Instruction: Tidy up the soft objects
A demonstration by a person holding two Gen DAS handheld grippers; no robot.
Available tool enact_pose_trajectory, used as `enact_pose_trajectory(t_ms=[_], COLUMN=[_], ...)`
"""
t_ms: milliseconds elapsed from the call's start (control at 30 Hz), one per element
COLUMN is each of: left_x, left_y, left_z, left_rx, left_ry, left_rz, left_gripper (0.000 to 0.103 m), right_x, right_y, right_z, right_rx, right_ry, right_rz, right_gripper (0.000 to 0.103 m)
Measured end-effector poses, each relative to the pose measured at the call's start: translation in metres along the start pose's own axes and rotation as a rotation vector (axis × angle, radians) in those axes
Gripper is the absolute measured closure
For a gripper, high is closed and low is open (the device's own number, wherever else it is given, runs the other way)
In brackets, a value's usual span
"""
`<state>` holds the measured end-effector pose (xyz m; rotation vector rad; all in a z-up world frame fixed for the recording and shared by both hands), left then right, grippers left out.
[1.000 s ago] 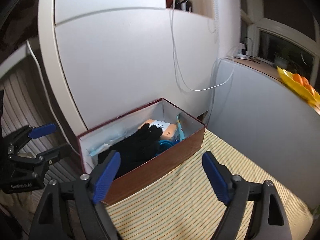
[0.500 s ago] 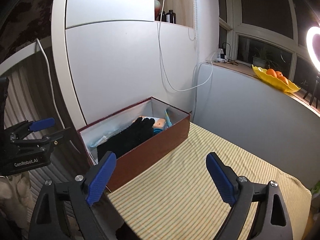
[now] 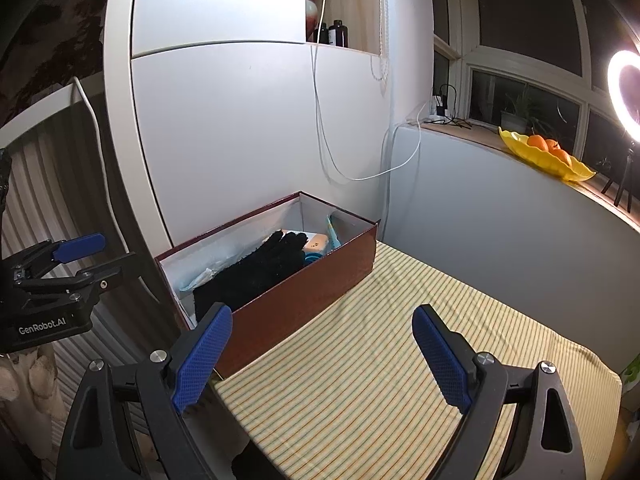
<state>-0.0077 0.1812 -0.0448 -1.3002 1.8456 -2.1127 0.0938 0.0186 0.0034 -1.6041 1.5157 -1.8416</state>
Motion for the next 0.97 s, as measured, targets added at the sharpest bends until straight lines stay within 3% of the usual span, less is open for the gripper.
enact_pose_trajectory(t_ms=[967], left_x=[-0.001], left_y=[0.003], left_z=[0.006], left_rx=[-0.010], left_ry=[0.014], left_rz=[-0.007], left_gripper=[0.023], right_x=[0.000], right_y=[0.015], right_z=[0.009], right_rx=[-0.027], right_ry=[-0.004], right_rz=[-0.017], right_gripper=[0.014])
Point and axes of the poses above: each gripper's, at about its wrist camera, not at the fingertips, and x roughly against the way its jaws point, z to its right, y to its underside, the point moved 4 cm from there along -x, roughly the way its jaws point, and after that the axes turned 14 degrees about -y, right-handed, at the moved point
